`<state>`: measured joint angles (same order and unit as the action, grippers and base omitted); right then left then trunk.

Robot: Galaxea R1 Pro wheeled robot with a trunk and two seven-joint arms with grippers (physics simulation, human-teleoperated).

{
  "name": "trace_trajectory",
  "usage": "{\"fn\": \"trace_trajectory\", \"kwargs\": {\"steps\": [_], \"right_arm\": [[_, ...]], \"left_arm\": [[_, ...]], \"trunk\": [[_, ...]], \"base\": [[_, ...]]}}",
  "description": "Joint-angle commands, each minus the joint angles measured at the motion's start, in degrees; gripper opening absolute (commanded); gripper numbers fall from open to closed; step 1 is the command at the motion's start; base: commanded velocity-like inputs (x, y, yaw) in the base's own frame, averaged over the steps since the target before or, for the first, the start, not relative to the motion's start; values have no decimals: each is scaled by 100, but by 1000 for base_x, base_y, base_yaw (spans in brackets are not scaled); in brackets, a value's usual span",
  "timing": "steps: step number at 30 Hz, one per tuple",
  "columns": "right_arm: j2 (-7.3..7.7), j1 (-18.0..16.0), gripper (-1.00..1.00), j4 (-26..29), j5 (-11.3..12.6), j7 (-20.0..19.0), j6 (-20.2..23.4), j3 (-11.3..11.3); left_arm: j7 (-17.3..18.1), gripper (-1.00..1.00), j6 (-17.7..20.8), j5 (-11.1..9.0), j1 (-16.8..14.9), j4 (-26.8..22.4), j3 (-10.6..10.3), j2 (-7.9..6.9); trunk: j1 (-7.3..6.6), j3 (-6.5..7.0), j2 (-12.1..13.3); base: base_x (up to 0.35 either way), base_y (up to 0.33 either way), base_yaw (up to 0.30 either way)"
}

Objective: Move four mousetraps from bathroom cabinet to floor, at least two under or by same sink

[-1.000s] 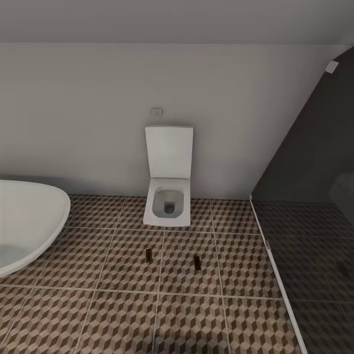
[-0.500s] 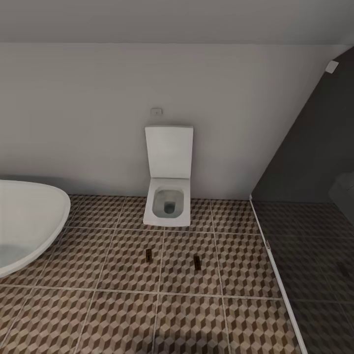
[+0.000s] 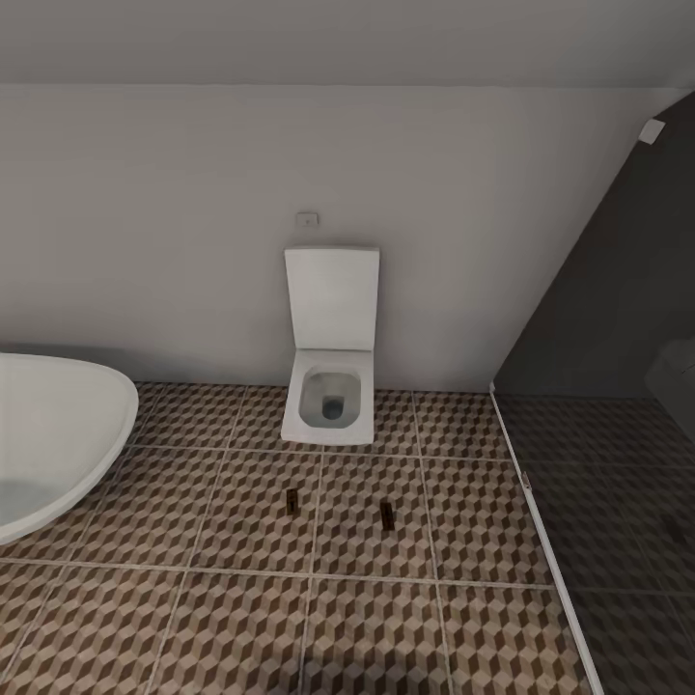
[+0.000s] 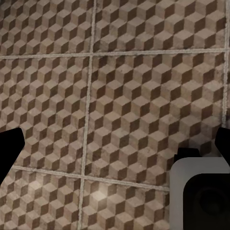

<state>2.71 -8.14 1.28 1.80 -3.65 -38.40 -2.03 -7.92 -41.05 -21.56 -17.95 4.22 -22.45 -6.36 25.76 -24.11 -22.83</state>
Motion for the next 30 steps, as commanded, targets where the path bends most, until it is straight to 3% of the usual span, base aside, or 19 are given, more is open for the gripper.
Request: {"fn": "trace_trajectory", "kwargs": {"steps": [1, 30], "right_arm": [[2, -3, 100, -5, 22, -22, -19, -16], [2, -3, 100, -5, 22, -22, -19, -14]], "left_arm": [[-25, 100, -25, -15, -7, 18, -49, 3], [-25, 100, -25, -15, -7, 18, -49, 6]], "trunk": [[3, -8, -9], [3, -8, -9]], "base": [[0, 0, 0], [0, 0, 0]]}}
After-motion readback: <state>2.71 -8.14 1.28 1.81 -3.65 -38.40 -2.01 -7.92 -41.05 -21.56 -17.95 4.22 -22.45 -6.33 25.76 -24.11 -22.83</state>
